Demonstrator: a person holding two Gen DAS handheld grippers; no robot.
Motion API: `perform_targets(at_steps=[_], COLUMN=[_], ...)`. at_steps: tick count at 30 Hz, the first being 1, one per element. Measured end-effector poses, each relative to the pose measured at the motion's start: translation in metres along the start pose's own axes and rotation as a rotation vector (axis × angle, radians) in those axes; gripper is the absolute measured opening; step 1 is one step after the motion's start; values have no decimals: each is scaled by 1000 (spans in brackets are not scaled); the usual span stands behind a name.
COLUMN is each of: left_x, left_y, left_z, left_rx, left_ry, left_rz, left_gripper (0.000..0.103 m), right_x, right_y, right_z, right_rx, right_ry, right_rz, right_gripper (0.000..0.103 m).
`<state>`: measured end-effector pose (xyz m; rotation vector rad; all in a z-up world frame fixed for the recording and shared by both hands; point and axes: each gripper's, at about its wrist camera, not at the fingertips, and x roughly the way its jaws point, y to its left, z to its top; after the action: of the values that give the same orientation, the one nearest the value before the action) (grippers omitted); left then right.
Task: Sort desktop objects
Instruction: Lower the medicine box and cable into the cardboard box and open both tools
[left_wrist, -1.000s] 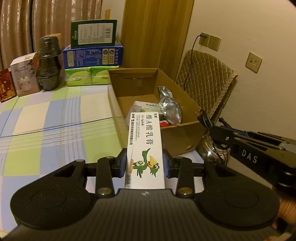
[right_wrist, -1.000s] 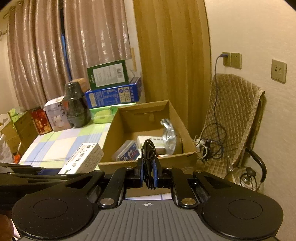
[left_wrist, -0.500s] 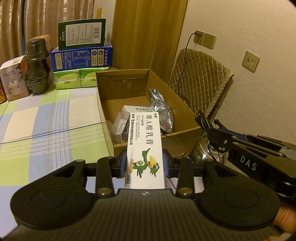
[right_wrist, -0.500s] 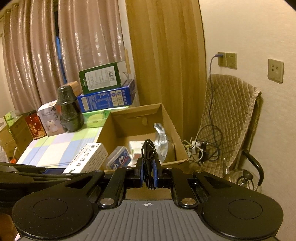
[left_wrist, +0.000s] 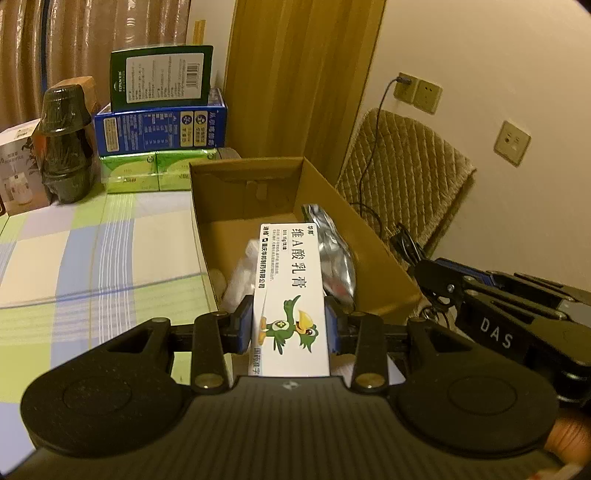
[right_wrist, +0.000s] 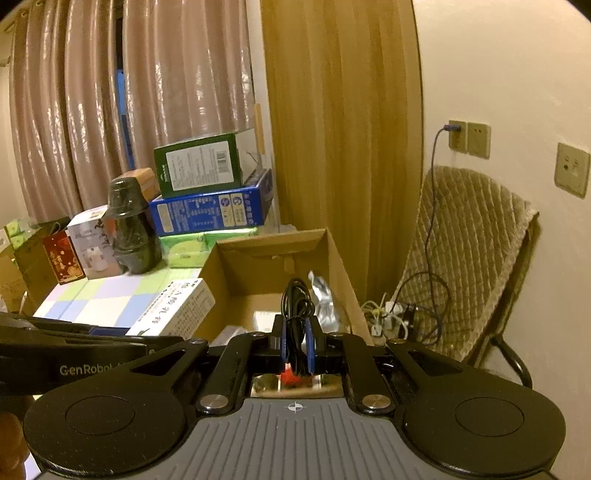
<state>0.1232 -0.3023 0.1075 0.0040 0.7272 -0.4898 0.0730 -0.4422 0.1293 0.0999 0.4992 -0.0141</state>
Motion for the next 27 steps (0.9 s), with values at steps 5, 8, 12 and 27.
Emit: perform_targets(at_steps=[5,8,12,27], left_x=[16,26,37,62], left_y=[5,6,8,19], left_z=[19,28,33,38], left_rx=[-2,1,-9,-52], left_ry=[1,3,10,33], left_rz=[5,4,1,-18], left_gripper=[33,33,33,33], right_x=[18,27,39,65], right_y=[-3,-5,-9,-8], right_z=[11,15,17,24], right_rx=[-10,-13,-12,-4], right_ry=[4,9,22,40], right_rz=[4,3,3,17], right_gripper=[7,7,7,7])
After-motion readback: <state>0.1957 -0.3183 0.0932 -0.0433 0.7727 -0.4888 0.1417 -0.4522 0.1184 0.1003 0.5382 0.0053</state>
